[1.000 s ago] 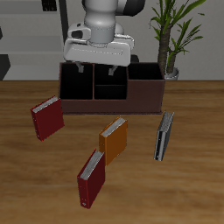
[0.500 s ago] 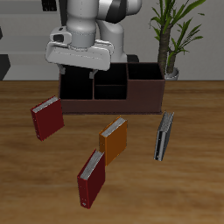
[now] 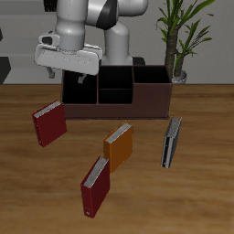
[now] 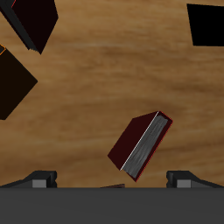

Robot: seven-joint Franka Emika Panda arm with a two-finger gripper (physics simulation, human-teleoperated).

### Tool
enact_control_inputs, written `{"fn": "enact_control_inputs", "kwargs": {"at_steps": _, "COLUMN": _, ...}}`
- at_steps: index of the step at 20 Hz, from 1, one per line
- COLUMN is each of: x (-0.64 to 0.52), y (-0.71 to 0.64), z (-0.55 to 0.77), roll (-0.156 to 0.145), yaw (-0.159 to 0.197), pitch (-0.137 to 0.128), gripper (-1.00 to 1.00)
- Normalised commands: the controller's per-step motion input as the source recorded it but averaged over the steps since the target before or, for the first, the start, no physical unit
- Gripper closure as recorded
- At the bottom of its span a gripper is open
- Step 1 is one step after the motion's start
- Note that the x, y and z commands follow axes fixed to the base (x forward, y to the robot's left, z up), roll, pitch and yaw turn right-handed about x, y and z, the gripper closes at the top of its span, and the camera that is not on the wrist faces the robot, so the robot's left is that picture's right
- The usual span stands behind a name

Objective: Place the right red book into the back desk caddy's right compartment

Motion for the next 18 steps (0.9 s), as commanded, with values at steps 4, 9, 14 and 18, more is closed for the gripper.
{"fn": "enact_control_inputs", "kwargs": {"at_steps": 4, "x": -0.10, "y": -0.39, "z": -0.15, "roll": -0.018, "yaw": -0.045, "pitch": -0.028, "gripper": -1.00}}
{"fn": "enact_control_inputs", "kwargs": {"at_steps": 9, "x": -0.03, "y": -0.34, "z": -0.13, "roll": -0.027, "yaw": -0.085, "pitch": -0.040, "gripper": -1.00}}
{"fn": "enact_control_inputs", "kwargs": {"at_steps": 14, "x": 0.10, "y": -0.26, "z": -0.17, "roll": -0.047, "yaw": -0.061, "pitch": 0.016, "gripper": -1.00}}
{"fn": "enact_control_inputs", "kwargs": {"at_steps": 18, "x": 0.14, "y": -0.12, "z": -0.19, "roll": -0.016, "yaw": -0.044, "pitch": 0.003, "gripper": -1.00}}
